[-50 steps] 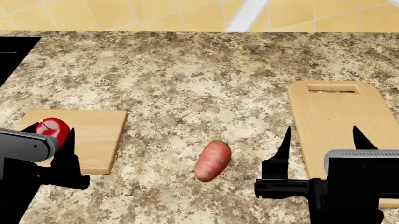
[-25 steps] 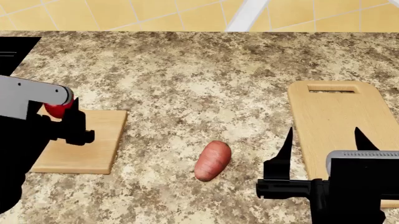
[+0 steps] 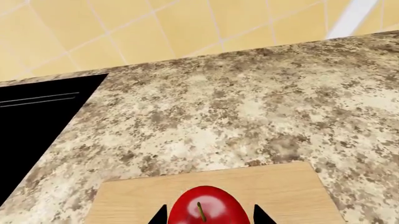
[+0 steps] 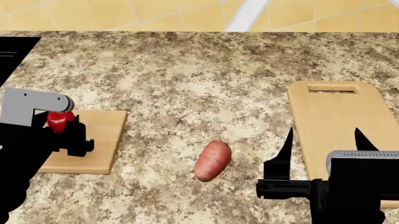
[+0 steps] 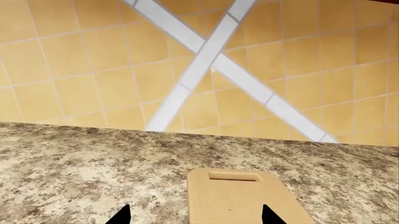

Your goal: Place the cherry and the sweet potato on separate cutting boards.

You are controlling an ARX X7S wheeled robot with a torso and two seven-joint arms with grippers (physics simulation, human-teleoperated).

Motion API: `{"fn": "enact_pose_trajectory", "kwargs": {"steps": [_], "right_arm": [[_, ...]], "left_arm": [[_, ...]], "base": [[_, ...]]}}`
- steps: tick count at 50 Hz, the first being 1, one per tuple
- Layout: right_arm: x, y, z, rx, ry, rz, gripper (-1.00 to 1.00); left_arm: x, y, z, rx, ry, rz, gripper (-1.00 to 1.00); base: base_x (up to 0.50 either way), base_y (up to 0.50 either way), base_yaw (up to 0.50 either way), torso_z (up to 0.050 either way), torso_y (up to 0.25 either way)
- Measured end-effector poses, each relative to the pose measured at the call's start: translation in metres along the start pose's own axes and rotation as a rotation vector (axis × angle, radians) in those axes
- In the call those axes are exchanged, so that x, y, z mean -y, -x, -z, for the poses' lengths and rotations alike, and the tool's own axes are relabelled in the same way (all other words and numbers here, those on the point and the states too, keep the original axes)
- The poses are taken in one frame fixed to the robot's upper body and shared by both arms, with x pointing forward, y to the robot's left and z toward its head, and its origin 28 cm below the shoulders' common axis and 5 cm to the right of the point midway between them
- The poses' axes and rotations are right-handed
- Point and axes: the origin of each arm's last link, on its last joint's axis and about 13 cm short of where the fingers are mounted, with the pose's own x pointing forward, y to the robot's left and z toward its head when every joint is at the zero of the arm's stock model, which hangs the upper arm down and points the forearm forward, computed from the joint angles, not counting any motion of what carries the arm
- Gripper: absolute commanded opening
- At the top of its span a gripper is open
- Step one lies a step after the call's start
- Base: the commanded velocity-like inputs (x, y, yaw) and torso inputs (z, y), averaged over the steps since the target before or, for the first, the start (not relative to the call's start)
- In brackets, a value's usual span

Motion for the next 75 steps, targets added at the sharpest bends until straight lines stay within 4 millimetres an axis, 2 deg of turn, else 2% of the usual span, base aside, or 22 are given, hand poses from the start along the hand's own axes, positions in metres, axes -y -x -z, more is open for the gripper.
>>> {"fn": "enact_pose_trajectory", "kwargs": {"steps": [16, 25, 31, 38, 47, 56, 65, 75], "right_arm": [[0.0, -0.001, 0.001, -0.012, -0.002, 0.01, 1.0], [0.003, -0.006, -0.008, -0.053, -0.052, 0.03, 1.0], [0.006, -0.016, -0.027, -0.095, -0.076, 0.004, 1.0], [0.008, -0.033, -0.064, -0.188, -0.119, -0.079, 1.0], [0.001, -0.055, -0.105, -0.422, -0.131, -0.236, 1.0], [-0.017, -0.069, -0.131, -0.616, -0.126, -0.362, 1.0], [-0.038, -0.084, -0.123, -0.722, -0.155, -0.384, 1.0], [-0.057, -0.094, -0.1, -0.796, -0.176, -0.343, 1.0]], "left_arm": [[0.0, 0.01, -0.009, 0.037, 0.029, -0.005, 1.0], [0.0, 0.04, -0.03, 0.138, 0.045, 0.001, 1.0], [0.001, 0.063, -0.033, 0.198, 0.053, 0.006, 1.0], [0.003, 0.082, -0.028, 0.245, 0.062, 0.02, 1.0], [0.005, 0.093, -0.024, 0.277, 0.063, 0.036, 1.0], [0.003, 0.098, -0.023, 0.294, 0.077, 0.038, 1.0], [-0.001, 0.104, -0.024, 0.312, 0.092, 0.031, 1.0], [-0.003, 0.107, -0.025, 0.322, 0.103, 0.028, 1.0]], "base": [[0.0, 0.0, 0.0, 0.0, 0.0], [0.0, 0.0, 0.0, 0.0, 0.0], [0.0, 0.0, 0.0, 0.0, 0.0], [0.0, 0.0, 0.0, 0.0, 0.0], [0.0, 0.0, 0.0, 0.0, 0.0], [0.0, 0.0, 0.0, 0.0, 0.0], [0.0, 0.0, 0.0, 0.0, 0.0], [0.0, 0.0, 0.0, 0.0, 0.0]]}}
